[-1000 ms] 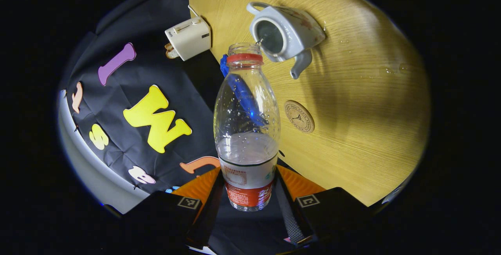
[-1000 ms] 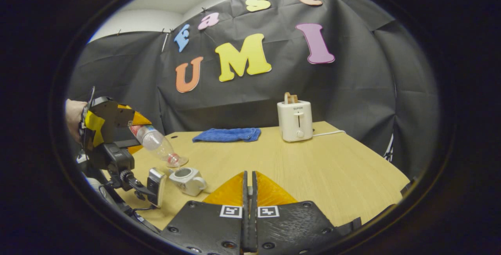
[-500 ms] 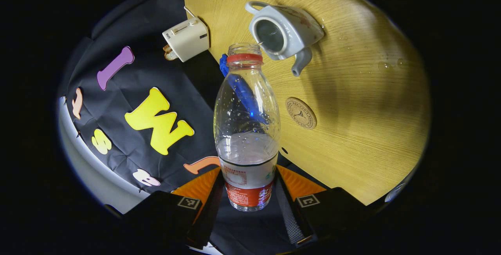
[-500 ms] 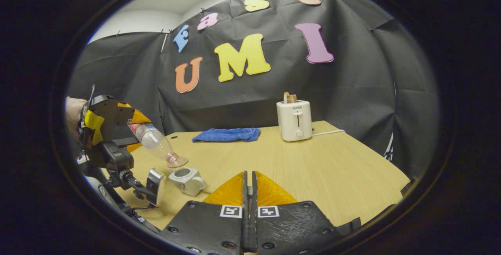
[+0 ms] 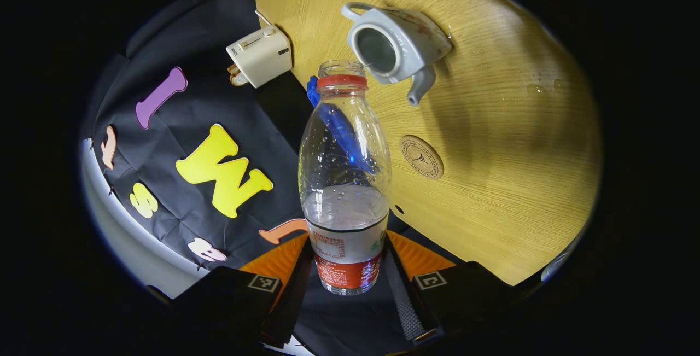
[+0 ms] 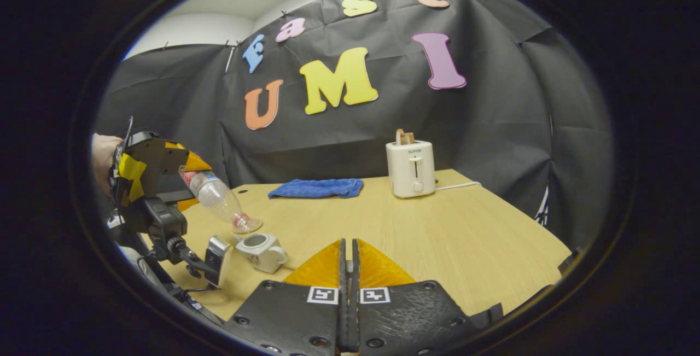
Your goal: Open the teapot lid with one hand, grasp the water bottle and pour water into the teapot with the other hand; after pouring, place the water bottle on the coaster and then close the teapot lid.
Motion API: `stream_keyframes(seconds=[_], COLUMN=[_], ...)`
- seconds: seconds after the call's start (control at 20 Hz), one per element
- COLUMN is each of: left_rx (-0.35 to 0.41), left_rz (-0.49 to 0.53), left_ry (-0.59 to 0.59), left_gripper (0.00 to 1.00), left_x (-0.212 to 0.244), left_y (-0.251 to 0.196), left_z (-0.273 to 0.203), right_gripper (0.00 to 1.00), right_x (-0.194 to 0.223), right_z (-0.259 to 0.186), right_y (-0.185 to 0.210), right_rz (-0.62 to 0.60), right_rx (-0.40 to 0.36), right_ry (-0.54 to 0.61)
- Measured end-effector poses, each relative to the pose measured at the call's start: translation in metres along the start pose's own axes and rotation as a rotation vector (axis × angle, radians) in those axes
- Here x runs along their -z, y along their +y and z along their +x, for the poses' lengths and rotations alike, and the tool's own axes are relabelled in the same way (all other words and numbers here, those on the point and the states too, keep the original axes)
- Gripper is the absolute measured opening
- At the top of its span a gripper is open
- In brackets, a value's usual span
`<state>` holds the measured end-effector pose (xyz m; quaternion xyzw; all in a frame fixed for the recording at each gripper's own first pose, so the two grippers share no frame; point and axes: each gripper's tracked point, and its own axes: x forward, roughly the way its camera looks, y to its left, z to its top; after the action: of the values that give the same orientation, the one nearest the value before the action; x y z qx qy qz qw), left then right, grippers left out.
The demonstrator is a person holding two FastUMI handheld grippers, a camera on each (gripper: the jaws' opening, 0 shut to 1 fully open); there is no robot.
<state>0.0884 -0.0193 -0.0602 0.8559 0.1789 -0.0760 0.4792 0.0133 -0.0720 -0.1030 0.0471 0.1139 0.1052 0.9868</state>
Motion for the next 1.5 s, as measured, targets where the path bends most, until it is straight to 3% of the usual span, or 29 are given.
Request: stream_keyframes(seconds=[0.2, 0.25, 0.45, 0.55, 0.75, 1.05, 1.15, 1.35, 1.5], left_rx=[-0.003, -0.005, 0.015, 0.047, 0.143, 0.035, 0.035, 0.124, 0.164], left_rz=[-0.035, -0.061, -0.239, -0.405, -0.840, -1.374, -1.541, -1.897, -2.065], left_ry=[-0.012, -0.021, -0.076, -0.113, -0.204, -0.213, -0.242, -0.350, -0.395], left_gripper=[0.78, 0.74, 0.74, 0.74, 0.74, 0.74, 0.74, 0.74, 0.75], left_x=[0.000, -0.002, -0.005, -0.009, -0.018, 0.021, 0.026, 0.021, 0.021], left_y=[-0.004, -0.007, -0.026, -0.041, -0.061, -0.050, -0.051, -0.050, -0.044], left_z=[0.002, 0.003, 0.008, 0.009, 0.003, -0.013, -0.014, -0.009, 0.002], right_gripper=[0.00, 0.00, 0.00, 0.00, 0.00, 0.00, 0.00, 0.00, 0.00], right_x=[-0.001, -0.002, -0.006, -0.009, -0.015, -0.026, -0.028, -0.028, -0.024], right_z=[-0.002, -0.003, -0.008, -0.008, -0.010, -0.009, -0.009, -0.008, -0.009], right_y=[-0.002, -0.001, 0.002, 0.005, 0.015, 0.032, 0.039, 0.049, 0.052], right_rz=[-0.011, -0.013, -0.027, -0.028, -0.036, -0.053, -0.062, -0.074, -0.076], right_rx=[0.014, 0.017, 0.028, 0.031, 0.024, 0.007, 0.000, -0.011, -0.013], right_ry=[0.002, 0.000, -0.004, -0.006, -0.007, -0.018, -0.023, -0.022, -0.011])
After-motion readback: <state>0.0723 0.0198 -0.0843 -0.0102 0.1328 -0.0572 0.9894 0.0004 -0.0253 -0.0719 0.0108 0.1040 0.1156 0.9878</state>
